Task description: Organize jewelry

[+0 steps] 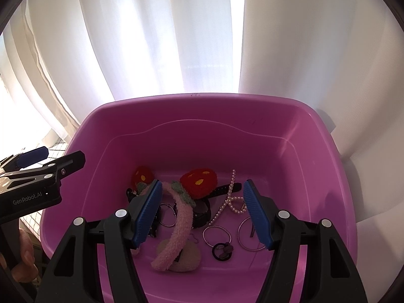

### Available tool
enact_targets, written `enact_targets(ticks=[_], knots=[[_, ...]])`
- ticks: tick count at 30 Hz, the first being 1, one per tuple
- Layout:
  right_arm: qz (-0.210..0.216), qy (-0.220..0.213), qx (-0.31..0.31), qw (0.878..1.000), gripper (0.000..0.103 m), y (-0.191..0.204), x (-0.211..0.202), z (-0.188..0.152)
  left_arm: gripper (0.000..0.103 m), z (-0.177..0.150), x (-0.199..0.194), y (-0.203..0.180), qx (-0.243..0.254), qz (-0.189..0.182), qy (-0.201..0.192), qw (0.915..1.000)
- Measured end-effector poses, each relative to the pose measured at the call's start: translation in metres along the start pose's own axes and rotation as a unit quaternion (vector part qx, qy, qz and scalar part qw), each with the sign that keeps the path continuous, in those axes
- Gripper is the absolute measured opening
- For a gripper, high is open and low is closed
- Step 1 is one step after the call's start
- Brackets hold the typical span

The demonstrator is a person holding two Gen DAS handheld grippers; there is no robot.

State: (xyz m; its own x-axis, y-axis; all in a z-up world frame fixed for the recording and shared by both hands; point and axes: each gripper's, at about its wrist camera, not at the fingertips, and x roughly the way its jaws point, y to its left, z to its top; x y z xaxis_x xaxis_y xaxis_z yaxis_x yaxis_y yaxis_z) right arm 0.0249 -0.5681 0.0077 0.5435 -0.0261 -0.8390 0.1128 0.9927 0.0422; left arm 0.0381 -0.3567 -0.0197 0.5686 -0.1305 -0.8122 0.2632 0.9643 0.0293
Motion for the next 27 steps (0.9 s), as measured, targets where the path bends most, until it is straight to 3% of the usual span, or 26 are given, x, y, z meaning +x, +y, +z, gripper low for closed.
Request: enact_targets(ticks=[27], knots=[[-0.001, 0.0, -0.001, 1.0, 0.064, 0.0051, -0.0004, -0.0005, 0.095, -0.0032, -0.0008, 0.008, -0.006, 0.003, 0.003, 1.0]])
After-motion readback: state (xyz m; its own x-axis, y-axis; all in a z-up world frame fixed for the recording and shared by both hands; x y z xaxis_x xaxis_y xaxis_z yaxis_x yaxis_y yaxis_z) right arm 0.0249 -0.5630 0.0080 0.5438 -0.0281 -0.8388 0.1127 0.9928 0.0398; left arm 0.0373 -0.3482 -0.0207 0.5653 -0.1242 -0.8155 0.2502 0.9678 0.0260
